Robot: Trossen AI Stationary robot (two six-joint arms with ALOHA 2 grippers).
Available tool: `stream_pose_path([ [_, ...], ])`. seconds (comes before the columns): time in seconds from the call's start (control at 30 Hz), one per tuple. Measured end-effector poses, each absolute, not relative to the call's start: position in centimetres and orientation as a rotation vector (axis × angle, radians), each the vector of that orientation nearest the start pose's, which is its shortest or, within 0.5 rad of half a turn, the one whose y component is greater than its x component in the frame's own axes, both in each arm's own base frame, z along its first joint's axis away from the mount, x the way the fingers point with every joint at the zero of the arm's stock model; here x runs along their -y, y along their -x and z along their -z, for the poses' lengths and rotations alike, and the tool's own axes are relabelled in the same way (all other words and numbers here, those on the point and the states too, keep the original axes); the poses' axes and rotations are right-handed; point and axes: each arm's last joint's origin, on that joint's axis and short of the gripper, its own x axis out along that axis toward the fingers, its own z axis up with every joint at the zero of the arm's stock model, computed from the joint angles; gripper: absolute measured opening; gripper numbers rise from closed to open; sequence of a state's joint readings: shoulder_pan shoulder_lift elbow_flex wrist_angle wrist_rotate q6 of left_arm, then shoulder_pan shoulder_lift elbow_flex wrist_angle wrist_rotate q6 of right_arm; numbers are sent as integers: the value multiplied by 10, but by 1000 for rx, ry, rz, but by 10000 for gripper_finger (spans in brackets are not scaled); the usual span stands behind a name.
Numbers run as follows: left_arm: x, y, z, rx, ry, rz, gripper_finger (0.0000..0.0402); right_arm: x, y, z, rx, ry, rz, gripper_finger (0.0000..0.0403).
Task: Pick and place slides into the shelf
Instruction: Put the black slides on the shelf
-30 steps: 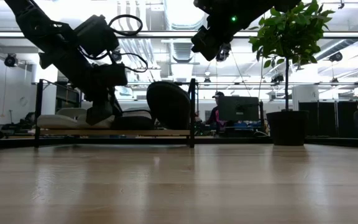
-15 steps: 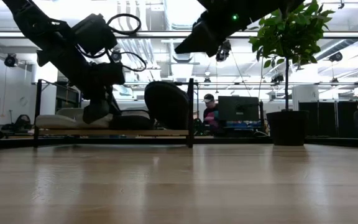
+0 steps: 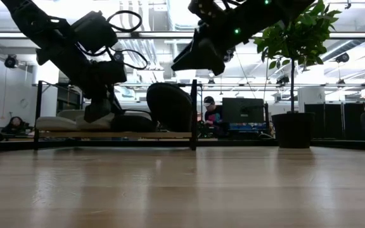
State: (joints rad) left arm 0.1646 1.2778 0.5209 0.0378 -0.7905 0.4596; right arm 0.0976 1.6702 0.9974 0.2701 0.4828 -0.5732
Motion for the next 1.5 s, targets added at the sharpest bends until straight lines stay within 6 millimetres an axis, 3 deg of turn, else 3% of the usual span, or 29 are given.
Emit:
stream_pose_path([
  [0.23,-57,-221,-170,-939,-638,-728,12,-19,-360,-228,-484,680,354,175],
  [1.5,-56,-211,-169,-1002,-657,-743,12,-12,-359,-226,-514,662,378,176],
])
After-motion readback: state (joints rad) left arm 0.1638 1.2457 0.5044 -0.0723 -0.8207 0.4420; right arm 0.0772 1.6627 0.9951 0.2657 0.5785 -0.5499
